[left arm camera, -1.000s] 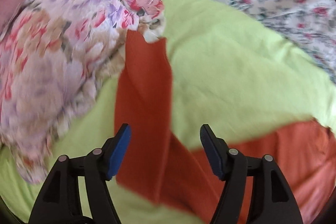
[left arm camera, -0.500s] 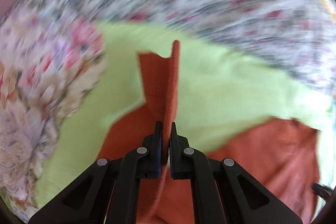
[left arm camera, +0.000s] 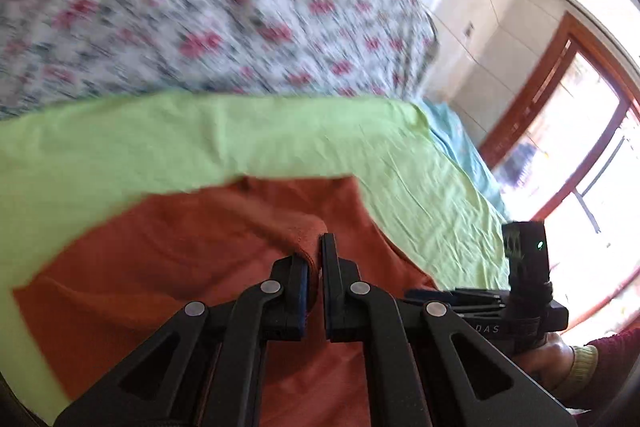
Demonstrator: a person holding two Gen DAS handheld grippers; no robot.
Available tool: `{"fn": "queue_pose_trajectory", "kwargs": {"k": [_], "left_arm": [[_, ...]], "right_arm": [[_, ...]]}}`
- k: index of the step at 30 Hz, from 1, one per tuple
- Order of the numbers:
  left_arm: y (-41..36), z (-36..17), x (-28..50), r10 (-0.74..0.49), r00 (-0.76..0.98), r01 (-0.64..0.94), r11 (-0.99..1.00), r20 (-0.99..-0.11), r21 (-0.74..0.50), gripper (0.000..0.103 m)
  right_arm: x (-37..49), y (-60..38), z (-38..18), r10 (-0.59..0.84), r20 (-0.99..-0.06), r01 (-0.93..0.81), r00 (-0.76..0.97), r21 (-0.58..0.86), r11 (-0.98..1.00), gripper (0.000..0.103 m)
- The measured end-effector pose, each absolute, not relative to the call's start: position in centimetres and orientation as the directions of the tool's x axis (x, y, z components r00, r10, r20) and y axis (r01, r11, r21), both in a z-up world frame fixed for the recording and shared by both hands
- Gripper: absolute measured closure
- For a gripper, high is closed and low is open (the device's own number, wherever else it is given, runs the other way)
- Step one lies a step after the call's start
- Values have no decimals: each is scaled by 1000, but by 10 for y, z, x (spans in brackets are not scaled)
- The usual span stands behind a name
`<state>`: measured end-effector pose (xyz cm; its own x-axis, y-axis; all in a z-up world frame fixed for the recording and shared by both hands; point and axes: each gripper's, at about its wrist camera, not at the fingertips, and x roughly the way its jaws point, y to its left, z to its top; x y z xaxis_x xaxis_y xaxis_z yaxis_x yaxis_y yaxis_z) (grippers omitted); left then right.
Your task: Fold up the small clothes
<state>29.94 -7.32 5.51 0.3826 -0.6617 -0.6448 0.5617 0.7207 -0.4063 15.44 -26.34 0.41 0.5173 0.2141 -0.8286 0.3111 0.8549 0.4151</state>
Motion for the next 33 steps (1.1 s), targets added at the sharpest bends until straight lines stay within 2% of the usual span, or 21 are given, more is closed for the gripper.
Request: {"fn": "queue_pose_trajectory", "kwargs": {"k": [5,10,15,18,21,29,33], "left_arm": [[-132,-6,304,-595,276,571,733,-755,-369,99],[-126,-24,301,-555,248,567,747,-794,-345,93],[-83,-3,279,-547,285,542,769,-787,-338,64],[-45,3,261,-522,326,490,806,-788,-332,64],[-5,2,243,-435,381,403,872,-816,-276,64],[97,-33,210,-126,426,121,989,-896,-82,63],[119,-56,205,-59,389,50,998,-919,-43,63]], "right_arm": [[138,-287,0,177,-838,371,516,404,836,55],[130,-300,-3,168,-837,392,521,409,824,55],[138,-297,-7,200,-825,364,528,433,825,55],[150,-289,-9,250,-801,311,544,469,826,55],[170,-280,-14,301,-782,239,546,490,838,55],[228,-285,-49,327,-818,249,473,480,841,55],[247,-274,-64,324,-849,225,418,442,868,55]]}}
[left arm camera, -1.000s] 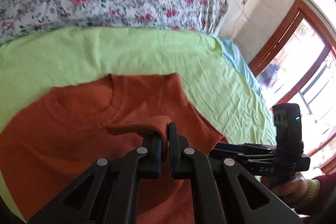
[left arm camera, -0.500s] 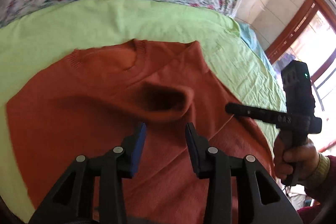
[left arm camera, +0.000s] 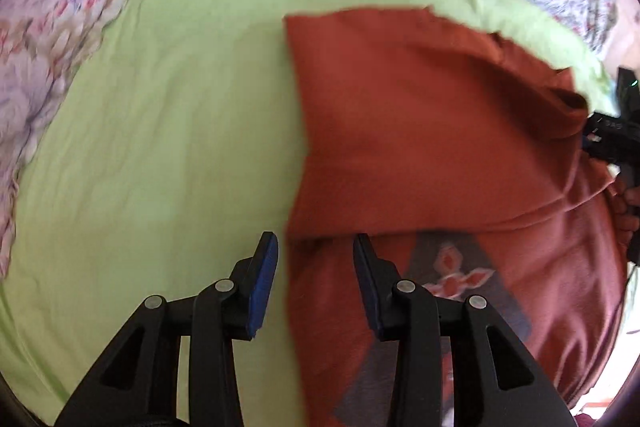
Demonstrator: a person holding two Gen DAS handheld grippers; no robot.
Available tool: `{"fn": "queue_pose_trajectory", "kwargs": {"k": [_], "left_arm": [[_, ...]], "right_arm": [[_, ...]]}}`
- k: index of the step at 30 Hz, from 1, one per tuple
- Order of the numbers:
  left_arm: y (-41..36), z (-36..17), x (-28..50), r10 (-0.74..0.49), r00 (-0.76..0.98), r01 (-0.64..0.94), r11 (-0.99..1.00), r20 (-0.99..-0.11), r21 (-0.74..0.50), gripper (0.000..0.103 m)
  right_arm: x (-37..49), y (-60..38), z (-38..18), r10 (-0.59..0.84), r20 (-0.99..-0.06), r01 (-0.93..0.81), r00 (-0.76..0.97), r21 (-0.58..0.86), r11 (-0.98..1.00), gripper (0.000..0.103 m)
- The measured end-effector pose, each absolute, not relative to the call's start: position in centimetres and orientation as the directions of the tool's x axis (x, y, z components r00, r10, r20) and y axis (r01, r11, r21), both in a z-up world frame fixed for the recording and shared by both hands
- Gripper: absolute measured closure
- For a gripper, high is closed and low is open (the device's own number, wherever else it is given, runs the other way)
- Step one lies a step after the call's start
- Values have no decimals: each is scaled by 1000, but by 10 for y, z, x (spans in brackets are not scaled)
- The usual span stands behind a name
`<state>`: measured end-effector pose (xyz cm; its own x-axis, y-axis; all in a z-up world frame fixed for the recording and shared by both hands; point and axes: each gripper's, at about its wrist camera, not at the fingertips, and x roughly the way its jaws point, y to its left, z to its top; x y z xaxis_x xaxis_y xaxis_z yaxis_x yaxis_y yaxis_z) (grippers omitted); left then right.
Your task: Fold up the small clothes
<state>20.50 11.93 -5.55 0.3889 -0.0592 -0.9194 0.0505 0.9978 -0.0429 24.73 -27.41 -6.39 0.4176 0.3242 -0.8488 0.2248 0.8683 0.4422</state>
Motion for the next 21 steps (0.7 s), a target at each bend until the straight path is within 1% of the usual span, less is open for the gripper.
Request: {"fn": "queue_pose_trajectory", "kwargs": {"k": [3,4,5,6,8,10,12,13,14,15,16,19,21], "left_arm": [[115,-70,206,-29,366,77,997,-930,-1,63],[112,-72,206,-11,373,76,997,-928,19,63],[111,-72,208,2,380,68,997,-925,30,63],[110,-71,211,7,386,54,998,-922,30,63],[112,-68,217,19,405,11,1000,-914,26,63],[117,-67,222,45,408,-44,999,-912,30,61],[121,-68,223,59,405,-89,996,-912,25,61],[122,-67,222,55,405,-102,995,-912,15,61],[123,-68,221,56,409,-115,993,-911,9,61],[124,-68,220,59,413,-124,992,-909,8,61],[123,-68,219,64,415,-126,992,-908,12,61],[122,-68,213,76,416,-132,991,-906,22,61],[125,-67,213,64,413,-149,989,-908,2,61]], "right_arm": [[255,-264,-66,326,-852,208,409,435,876,55],[256,-261,-66,345,-846,203,406,452,869,59],[257,-257,-67,354,-845,195,402,457,868,68],[258,-252,-67,357,-849,181,389,450,874,97],[257,-248,-65,337,-858,184,389,431,884,99],[249,-255,-48,321,-835,203,448,444,873,99],[232,-275,-19,297,-766,245,570,504,828,99],[217,-288,-3,276,-715,267,642,547,793,99],[205,-300,6,239,-688,293,685,561,774,99],[194,-310,7,191,-692,332,696,547,769,99],[186,-318,1,155,-717,377,680,523,764,99],[170,-327,-28,160,-788,446,594,488,750,99],[161,-325,-35,159,-794,445,587,480,756,99]]}}
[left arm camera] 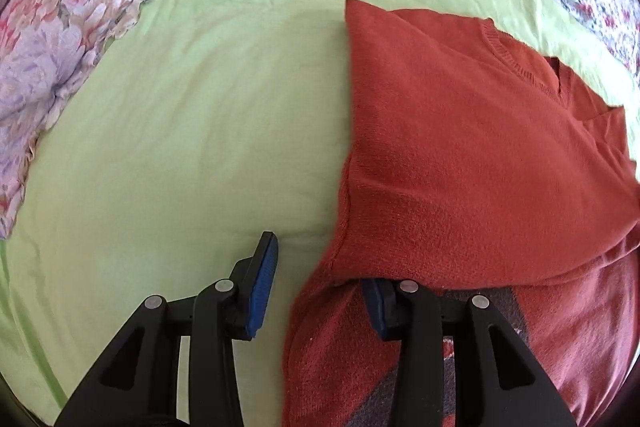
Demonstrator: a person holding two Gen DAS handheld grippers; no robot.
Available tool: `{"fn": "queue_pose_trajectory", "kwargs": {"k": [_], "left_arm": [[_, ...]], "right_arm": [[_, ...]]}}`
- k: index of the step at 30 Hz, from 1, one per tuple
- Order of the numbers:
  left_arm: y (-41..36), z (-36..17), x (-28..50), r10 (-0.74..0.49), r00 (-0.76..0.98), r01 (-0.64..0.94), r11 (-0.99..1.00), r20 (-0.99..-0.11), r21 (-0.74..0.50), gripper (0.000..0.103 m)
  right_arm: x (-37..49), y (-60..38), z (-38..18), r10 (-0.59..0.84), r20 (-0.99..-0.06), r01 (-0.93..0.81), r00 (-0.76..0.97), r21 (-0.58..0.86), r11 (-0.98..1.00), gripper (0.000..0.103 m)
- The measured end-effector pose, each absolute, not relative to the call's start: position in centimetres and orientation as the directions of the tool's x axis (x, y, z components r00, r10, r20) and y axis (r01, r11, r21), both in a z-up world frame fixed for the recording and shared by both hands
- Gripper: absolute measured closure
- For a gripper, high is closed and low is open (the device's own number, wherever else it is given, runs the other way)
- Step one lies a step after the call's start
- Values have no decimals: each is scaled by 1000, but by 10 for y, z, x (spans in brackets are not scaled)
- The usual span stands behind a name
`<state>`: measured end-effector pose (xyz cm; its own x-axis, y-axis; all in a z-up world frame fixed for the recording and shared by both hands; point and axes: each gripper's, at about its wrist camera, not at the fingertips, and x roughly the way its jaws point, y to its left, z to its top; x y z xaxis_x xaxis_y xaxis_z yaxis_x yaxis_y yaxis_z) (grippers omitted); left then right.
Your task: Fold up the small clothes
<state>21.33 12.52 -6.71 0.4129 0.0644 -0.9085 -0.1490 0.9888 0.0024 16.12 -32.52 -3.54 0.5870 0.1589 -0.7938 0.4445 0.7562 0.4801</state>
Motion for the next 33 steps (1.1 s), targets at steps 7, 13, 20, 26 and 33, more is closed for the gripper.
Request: {"fn": "queue_pose_trajectory", "kwargs": {"k": [7,13,20,26,33], "left_arm": [[146,-66,212,0,407,-247,963,-913,-110,61],[151,-66,208,-23,397,-260,956,-918,-137,60],[170,-58,179,-43,374,-254,956,-926,-147,59],[176,-46,137,-68,380,-185,971,-922,-148,61],[161,-41,78,-171,338,-45,979,-925,-197,51]], "right_arm": [[164,-319,-12,136,-750,369,647,464,805,99],[171,-329,-49,103,-848,428,519,362,828,99],[150,-345,-39,41,-862,486,505,323,812,95],[105,-348,-21,64,-853,493,517,358,793,94],[55,-325,-9,83,-847,461,525,365,809,56]]}}
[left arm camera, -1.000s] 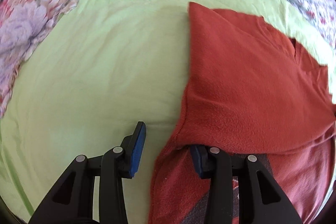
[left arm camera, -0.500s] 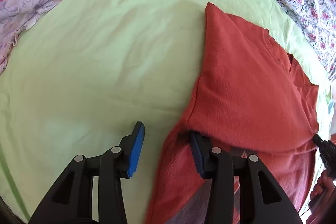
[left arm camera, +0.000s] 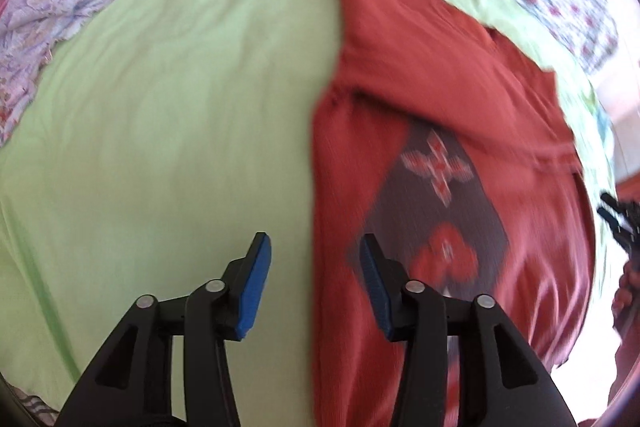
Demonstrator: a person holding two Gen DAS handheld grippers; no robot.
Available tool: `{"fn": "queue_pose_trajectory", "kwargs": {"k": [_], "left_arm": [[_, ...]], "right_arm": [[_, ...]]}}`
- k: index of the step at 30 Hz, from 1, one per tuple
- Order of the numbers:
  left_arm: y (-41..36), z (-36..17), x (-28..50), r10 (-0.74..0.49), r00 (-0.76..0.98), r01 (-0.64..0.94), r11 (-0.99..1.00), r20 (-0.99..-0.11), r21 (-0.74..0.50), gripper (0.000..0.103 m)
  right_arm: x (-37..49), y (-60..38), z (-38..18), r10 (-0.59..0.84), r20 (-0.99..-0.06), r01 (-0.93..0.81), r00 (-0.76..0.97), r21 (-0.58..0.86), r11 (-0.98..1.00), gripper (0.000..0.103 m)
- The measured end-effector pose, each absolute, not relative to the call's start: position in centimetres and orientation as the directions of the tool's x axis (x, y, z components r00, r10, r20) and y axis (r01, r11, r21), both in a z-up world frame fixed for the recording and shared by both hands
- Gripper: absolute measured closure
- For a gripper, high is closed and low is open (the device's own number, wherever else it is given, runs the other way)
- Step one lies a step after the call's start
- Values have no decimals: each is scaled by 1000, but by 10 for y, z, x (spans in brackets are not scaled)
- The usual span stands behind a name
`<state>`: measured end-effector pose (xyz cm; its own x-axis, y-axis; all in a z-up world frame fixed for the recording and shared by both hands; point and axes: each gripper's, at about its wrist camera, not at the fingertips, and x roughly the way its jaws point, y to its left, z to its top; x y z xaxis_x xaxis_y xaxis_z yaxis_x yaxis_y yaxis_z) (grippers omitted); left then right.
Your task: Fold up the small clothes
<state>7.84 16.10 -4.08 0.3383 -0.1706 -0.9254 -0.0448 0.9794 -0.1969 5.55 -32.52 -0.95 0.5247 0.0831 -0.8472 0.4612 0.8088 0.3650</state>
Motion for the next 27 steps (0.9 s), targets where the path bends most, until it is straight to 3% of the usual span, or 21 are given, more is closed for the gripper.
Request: {"fn": "queue_pose_trajectory", "kwargs": {"k": [10,14,19,22,24,27], "left_arm": [[145,-72,-19,-306,196,25,951,-932,-307,44],[137,-80,-45,-328,217,45,944,-920,-326,36],[124,-81,-49,-389,233,70,921,-891,-384,36],[113,-82,-40,-399,236,88,917,-886,-390,45],[116,-81,-39,-419,233,90,908,-878,-410,63],[123,-83,-37,-455,215,66,890,-864,-452,64]], "right_arm": [[-20,-306,2,160,-829,354,535,392,849,56],[-54,-313,3,165,-827,349,538,396,849,56],[-98,-330,-9,163,-847,402,506,399,824,56],[-115,-332,-23,185,-859,422,477,409,809,56],[-122,-329,-33,211,-864,423,458,420,803,56],[-125,-319,-42,249,-848,390,469,451,803,56]]}}
